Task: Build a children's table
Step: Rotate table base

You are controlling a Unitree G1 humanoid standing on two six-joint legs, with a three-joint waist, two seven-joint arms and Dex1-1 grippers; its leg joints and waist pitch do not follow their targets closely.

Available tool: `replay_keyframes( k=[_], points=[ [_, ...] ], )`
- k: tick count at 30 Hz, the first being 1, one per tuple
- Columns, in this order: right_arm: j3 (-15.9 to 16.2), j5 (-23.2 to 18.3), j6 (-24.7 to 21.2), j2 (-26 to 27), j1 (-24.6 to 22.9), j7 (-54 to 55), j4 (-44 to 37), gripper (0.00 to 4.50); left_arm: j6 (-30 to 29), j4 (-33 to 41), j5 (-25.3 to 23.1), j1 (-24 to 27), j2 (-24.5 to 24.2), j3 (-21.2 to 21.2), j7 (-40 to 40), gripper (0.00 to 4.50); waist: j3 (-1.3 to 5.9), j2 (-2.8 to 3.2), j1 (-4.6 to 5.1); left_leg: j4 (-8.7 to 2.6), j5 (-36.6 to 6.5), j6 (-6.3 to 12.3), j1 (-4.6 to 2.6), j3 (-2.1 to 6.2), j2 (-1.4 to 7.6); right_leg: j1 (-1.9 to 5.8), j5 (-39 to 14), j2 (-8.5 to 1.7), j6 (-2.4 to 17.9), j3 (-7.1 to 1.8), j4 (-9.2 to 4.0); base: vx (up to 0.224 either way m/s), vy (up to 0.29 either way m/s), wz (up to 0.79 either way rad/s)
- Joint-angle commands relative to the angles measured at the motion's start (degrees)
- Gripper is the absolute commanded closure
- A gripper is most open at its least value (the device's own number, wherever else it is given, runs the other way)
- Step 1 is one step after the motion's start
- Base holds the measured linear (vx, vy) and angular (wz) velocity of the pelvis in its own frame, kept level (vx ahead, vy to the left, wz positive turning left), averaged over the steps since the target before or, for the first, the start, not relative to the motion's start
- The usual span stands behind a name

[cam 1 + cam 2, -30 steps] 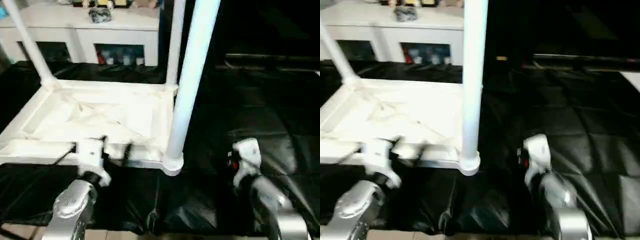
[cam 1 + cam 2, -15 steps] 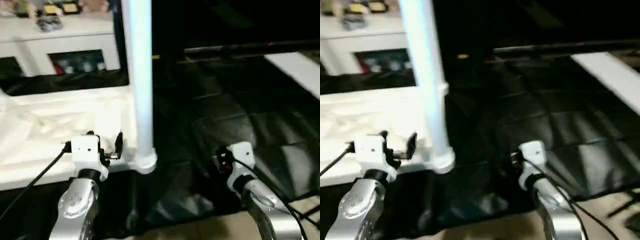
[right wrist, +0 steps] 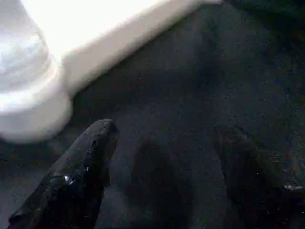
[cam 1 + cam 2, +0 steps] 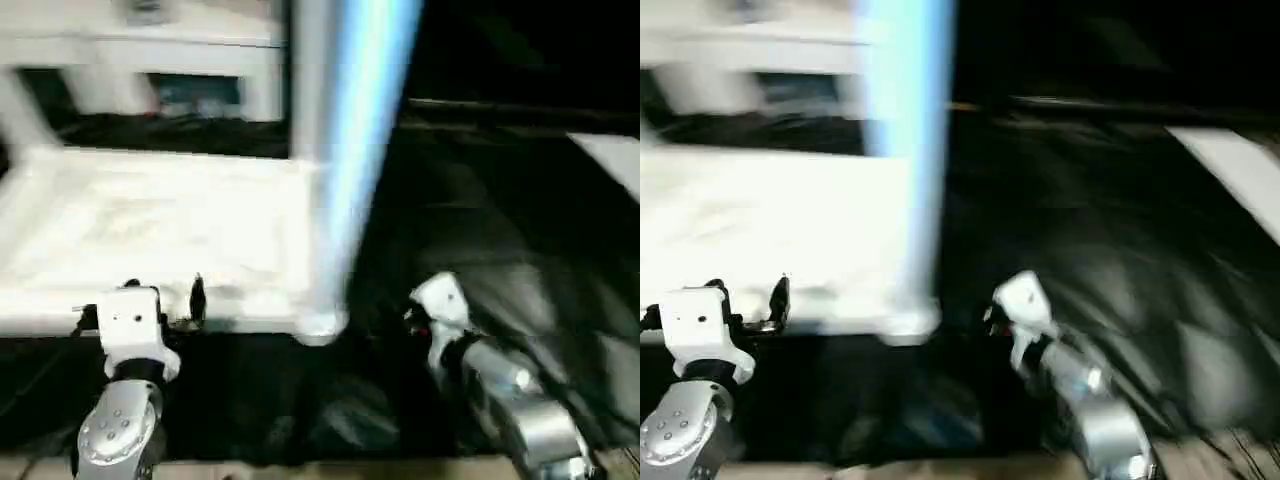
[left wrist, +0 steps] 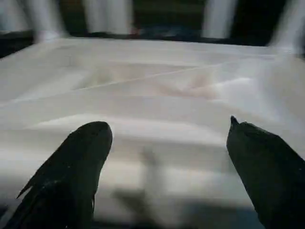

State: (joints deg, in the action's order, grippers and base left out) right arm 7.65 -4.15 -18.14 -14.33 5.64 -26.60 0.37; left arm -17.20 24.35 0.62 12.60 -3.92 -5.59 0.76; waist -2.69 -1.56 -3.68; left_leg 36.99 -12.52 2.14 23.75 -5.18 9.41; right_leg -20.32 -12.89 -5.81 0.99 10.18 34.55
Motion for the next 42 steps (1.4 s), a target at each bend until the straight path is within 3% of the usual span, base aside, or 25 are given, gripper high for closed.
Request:
replay_keyframes(
  k=[1,2,3,4,5,6,7,8,9,10,11,12,13,14,16,17,18,19,21,23,27,32,36,38,42],
  points=[
    [-4.32,-2.27,-0.09,1.73,1.44,2.63,2.18,0.91,-0.74,-0.14,-2.01,-1.1,0.02,1.3,-1.96,0.07,1.66,0.77,-1.41,1.32,-0.32,8.58,1.0,1.03,3.72,4.46,-18.23,-16.35,11.06,-9.45,-9.93,-0.005,0.219,0.48],
    [-6.37,-3.0,-0.22,1.93,2.03,4.3,3.22,0.91,-0.05,-0.53,-4.49,-1.83,-0.68,2.95,-2.27,0.07,1.18,0.43,-1.58,0.53,-1.83,6.97,0.44,1.46,4.63,4.21,-20.1,-15.62,12.24,-8.84,-10.08,-0.005,0.219,0.48],
    [-7.31,-2.57,0.18,1.89,2.46,6.01,3.99,0.91,0.14,-1.09,-4.78,-2.7,-0.96,3.65,-1.82,0.07,0.52,3.06,0.33,-7.43,-16.78,-0.94,-5.41,0.13,5.71,-0.8,-15.07,-0.12,9.24,-3.67,-2.44,-0.063,0.233,0.31],
    [-8.13,-2.64,0.55,1.92,2.68,7.2,4.28,0.91,-0.06,-1.54,-4.74,-3.65,-1.01,3.86,-1.67,0.07,2.1,3.76,-0.24,-9.2,-22.82,-10.15,-5.74,-0.01,7.67,-1.39,-5.4,1.12,5.63,-4.74,1.08,-0.061,0.187,0.35],
    [-8.74,-2.73,0.79,1.52,2.79,7.59,4.23,0.91,-0.79,-1.36,-4.59,-4.27,-0.58,4.16,-1.73,0.07,2.19,3.51,0.01,-10.54,-23.57,-20.96,-4.82,-0.35,8.4,-1.5,2.61,1.4,3.3,-5.69,1.18,-0.061,0.187,0.35],
    [-9.1,-2.85,0.89,1.6,2.8,7.92,4.17,0.91,-0.76,-1.58,-4.11,-4.63,-0.5,4.11,-1.39,0.07,2.19,3.51,0.01,-10.54,-23.57,-20.96,-4.82,-0.35,8.4,-1.5,2.61,1.4,3.3,-5.69,1.18,-0.006,0.144,0.35],
    [-10.69,-3.44,1.27,1.94,2.83,9.25,3.92,0.91,-0.52,-2.51,-2.24,-6.12,-0.23,3.94,0.06,0.07,2.26,3.84,0.36,-11.49,-22.81,-25.95,-4.54,-0.64,9.27,-1.62,4.11,1.67,1.85,-5.7,1.68,-0.011,0.091,0.21],
    [-11.39,-3.38,1.32,2.42,2.3,10.26,3.82,0.91,0.48,-4.05,-2.17,-7.15,-1.25,4.19,1.5,0.07,2.51,4.08,0.91,-12.49,-23.3,-25.01,-4.43,-0.47,10.63,-1.32,2.65,1.33,1.33,-5.34,2.26,-0.011,0.091,0.21],
    [-11.87,-3.1,1.64,2.51,1.57,10.83,3.73,0.91,1.29,-5.7,-3.06,-8.28,-2.57,5.09,2.81,0.07,2.4,3.41,1.18,-12.29,-24.63,-19.56,-4.47,-1.32,11.04,-1.28,0.65,0.41,0.12,-5.91,1.45,-0.022,0.021,0.2],
    [-12.1,-2.97,1.78,2.54,1.47,10.83,3.82,0.91,1.39,-6.06,-3.46,-8.57,-2.86,5.46,2.98,0.07,2.55,2.7,1.26,-11.24,-24.47,-16.88,-4.73,-2.02,9.92,-1.18,0.11,-0.46,0.25,-6.76,0.26,-0.018,-0.041,0.2],
    [-12.16,-3.08,1.64,2.92,0.73,10.7,3.21,0.91,1.57,-6.54,-3.15,-8.95,-3.06,5.41,3.45,0.07,2.39,1.66,1.18,-7.97,-23.68,-13.64,-4.5,-3.91,4.95,-1.43,-4.84,-2.53,2.27,-8.98,-3.44,-0.018,-0.041,0.2],
    [-12.19,-3.18,1.49,3.24,0.21,10.63,2.76,0.91,1.71,-6.86,-2.84,-9.19,-3.18,5.29,3.77,0.07,2.2,0.37,1.09,-6.27,-19.75,-9.08,-2.6,-3.98,3.28,-0.2,-15.99,-5.33,2.36,-10.57,-5.21,-0.012,-0.054,-0.04],
    [-12.22,-3.27,1.35,3.6,-0.31,10.57,2.31,0.91,1.88,-7.19,-2.51,-9.41,-3.32,5.15,4.09,0.07,2.76,-0.07,0.26,-5.94,-12.63,-4.54,-1.69,-3.17,4.04,1.12,-20.02,-6.84,1.44,-11.42,-5.32,-0.003,-0.056,-0.17],
    [-11.98,-2.92,1.59,3.46,-0.89,10.57,1.95,0.91,2.06,-7.53,-3.04,-9.77,-4.0,5.85,4.84,0.07,2.91,0.89,0.21,-6.17,-8.4,-2.47,-1.97,-3.16,4.58,0.59,-17.23,-5.92,2.71,-11.05,-5.18,-0.003,-0.056,-0.17],
    [-12.29,-3.14,1.63,3.41,-1.44,10.62,1.94,0.91,2.99,-8.7,-2.34,-10.96,-4.42,7.03,7.13,0.07,2.77,1.36,0.68,-6.98,-8.34,-2.43,-1.94,-3.13,4.73,0.64,-14.71,-4.47,4.29,-10.21,-4.75,-0.01,-0.04,-0.16],
    [-12.57,-3.3,1.54,3.2,-1.44,11.09,2.53,0.91,4.39,-10.06,-2.54,-12.17,-4.98,8.22,8.62,0.07,2.58,1.62,1.23,-7.42,-12.29,-3.04,-2.07,-2.99,4.67,0.4,-15.44,-3.6,4.48,-9.85,-4.7,-0.015,-0.029,-0.18],
    [-12.53,-3.02,1.57,2.77,-1.06,11.39,3.07,0.91,3.91,-11.24,-1.23,-13.12,-4.65,8.4,10.03,0.07,2.68,2.01,1.44,-7.43,-14.82,-3.91,-2.67,-2.95,4.68,0.1,-15.61,-3.38,4.81,-9.9,-4.84,0.0,0.0,0.0],
    [-12.34,-2.77,1.61,2.45,-0.81,11.49,3.28,0.91,3.11,-12.06,-0.18,-13.77,-4.49,8.39,11.14,0.07,2.58,2.09,1.7,-7.46,-16.03,-4.43,-3.01,-3.03,4.68,-0.05,-15.09,-3.36,5.63,-10.01,-5.0,0.0,0.0,0.0],
    [-12.09,-3.15,1.59,1.96,-0.62,10.57,3.13,0.91,3.16,-13.06,1.66,-14.64,-4.61,8.37,13.49,0.07,2.61,1.97,2.15,-7.47,-15.65,-4.45,-2.74,-2.98,4.73,0.34,-12.96,-3.42,6.96,-10.06,-4.6,0.0,0.0,0.0],
    [-11.82,-4.17,1.49,1.17,-0.33,8.38,2.82,0.64,2.72,-13.52,4.95,-15.54,-5.53,8.7,18.44,0.0,2.79,2.16,2.19,-7.33,-14.35,-3.82,-2.7,-3.14,4.58,0.44,-11.25,-3.33,7.55,-10.02,-4.45,0.0,0.0,0.0],
    [-11.47,-5.62,1.3,-1.93,0.32,2.04,2.73,0.37,3.34,-14.81,11.32,-17.63,-8.98,11.17,31.71,0.0,2.94,1.75,2.11,-6.93,-10.55,-1.55,-2.95,-3.61,4.64,0.52,-7.05,-3.35,9.42,-10.11,-4.03,0.0,0.0,0.0],
    [-10.68,-6.24,0.57,-5.44,0.73,-2.58,2.73,0.04,4.66,-18.22,11.57,-20.63,-11.5,13.39,37.87,0.0,2.82,1.7,1.86,-6.79,-9.5,-0.95,-3.26,-3.9,4.71,0.58,-6.96,-3.36,10.27,-10.13,-3.9,0.0,0.0,0.0],
    [-8.8,-8.09,-0.97,-11.07,0.4,-11.55,0.97,0.01,2.22,-19.8,14.71,-23.49,-16.88,15.75,50.15,0.17,2.75,1.79,1.87,-6.76,-9.7,-0.63,-3.33,-3.97,4.65,0.72,-7.8,-3.31,10.62,-10.22,-3.94,0.0,0.0,0.0],
    [-7.2,-9.23,-1.7,-13.56,-0.58,-16.45,-0.95,0.0,2.85,-21.74,12.77,-25.1,-19.63,18.02,53.63,0.28,2.7,1.61,1.87,-6.8,-10.04,-0.45,-3.27,-3.93,4.71,0.81,-8.21,-3.34,10.74,-10.16,-3.88,0.0,0.0,0.0],
    [-5.61,-9.62,-1.76,-14.97,-1.25,-19.64,-2.28,0.0,4.68,-24.87,10.43,-26.7,-21.15,20.34,55.79,0.5,2.84,1.88,1.87,-6.69,-9.88,-0.27,-3.39,-3.91,4.75,0.73,-8.36,-3.39,11.16,-10.16,-3.96,0.0,0.0,0.0]
  ],
)
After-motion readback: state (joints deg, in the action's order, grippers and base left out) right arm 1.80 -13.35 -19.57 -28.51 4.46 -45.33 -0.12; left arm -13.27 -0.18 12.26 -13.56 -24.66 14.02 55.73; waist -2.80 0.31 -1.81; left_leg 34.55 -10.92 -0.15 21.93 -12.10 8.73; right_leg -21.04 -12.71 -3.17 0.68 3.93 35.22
